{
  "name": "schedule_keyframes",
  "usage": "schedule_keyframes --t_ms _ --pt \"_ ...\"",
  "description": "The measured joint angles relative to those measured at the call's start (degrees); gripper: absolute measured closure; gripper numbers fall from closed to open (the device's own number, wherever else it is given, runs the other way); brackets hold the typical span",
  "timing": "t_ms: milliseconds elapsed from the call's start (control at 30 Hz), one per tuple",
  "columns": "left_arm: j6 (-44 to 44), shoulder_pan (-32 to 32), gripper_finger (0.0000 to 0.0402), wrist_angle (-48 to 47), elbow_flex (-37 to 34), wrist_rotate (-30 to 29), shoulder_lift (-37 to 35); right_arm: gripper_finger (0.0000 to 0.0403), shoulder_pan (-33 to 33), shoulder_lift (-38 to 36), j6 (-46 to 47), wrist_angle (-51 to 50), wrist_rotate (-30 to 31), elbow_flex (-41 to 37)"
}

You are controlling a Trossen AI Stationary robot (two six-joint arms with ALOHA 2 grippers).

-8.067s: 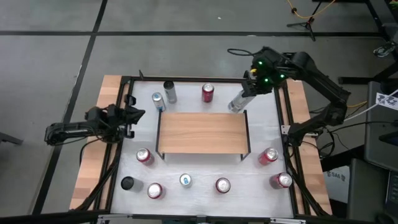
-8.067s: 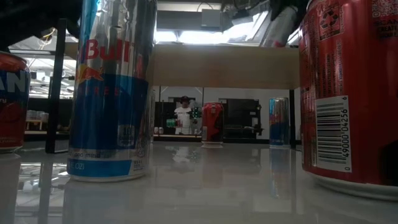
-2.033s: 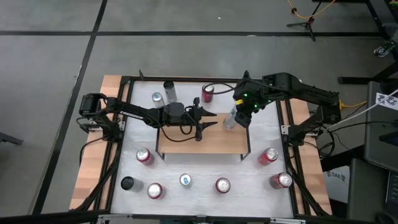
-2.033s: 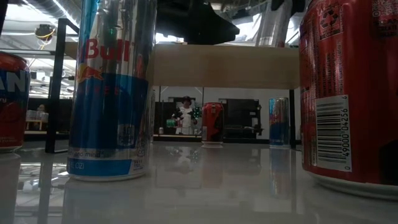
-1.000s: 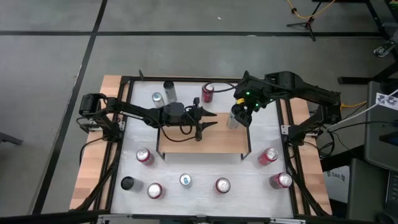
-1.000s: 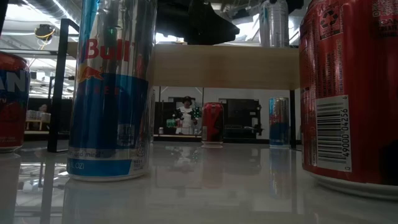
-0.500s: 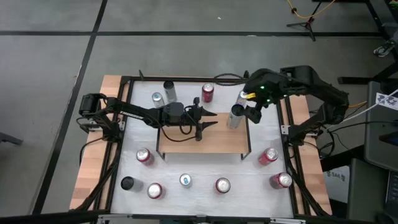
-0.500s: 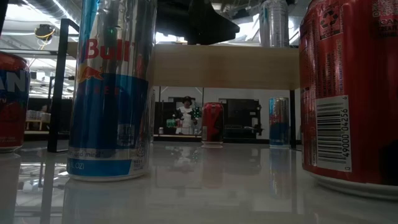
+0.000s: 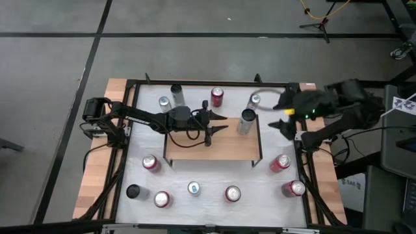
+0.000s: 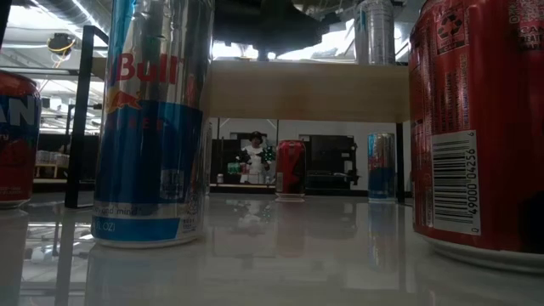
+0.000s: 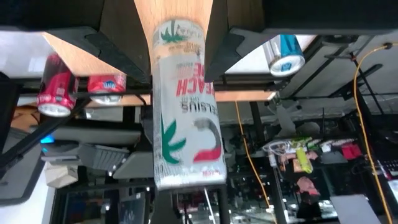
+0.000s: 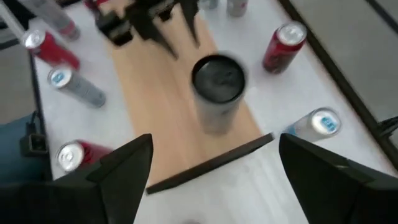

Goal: Place canned beverage on shelf
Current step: Put the top right white-pink soda can on the shelf

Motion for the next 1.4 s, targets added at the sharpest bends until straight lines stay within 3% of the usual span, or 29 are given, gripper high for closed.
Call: schedule_keyframes --t_ms 300,633,967,1200,1400 --pt "1.8 0.1 0.0258 1.3 0.0 -3.5 0.0 0.0079 13.7 0.1 3.2 2.2 14.6 -17.4" --pt "3.4 1.1 0.0258 1.5 3.6 -3.5 0.0 0.0214 18.5 0.1 6.4 16.2 17.8 -32.5" --pt "3.3 3.2 0.0258 1.4 4.1 -3.5 0.0 0.0312 17.5 0.1 6.9 21.2 21.9 -36.3" --pt "1.3 4.1 0.0258 3.0 4.2 -3.0 1.5 0.0338 16.4 0.1 5.9 23.9 22.4 -36.3" --pt "0.9 4.1 0.0258 4.8 7.2 -3.9 7.9 0.0345 15.3 0.1 5.8 23.9 22.4 -36.3"
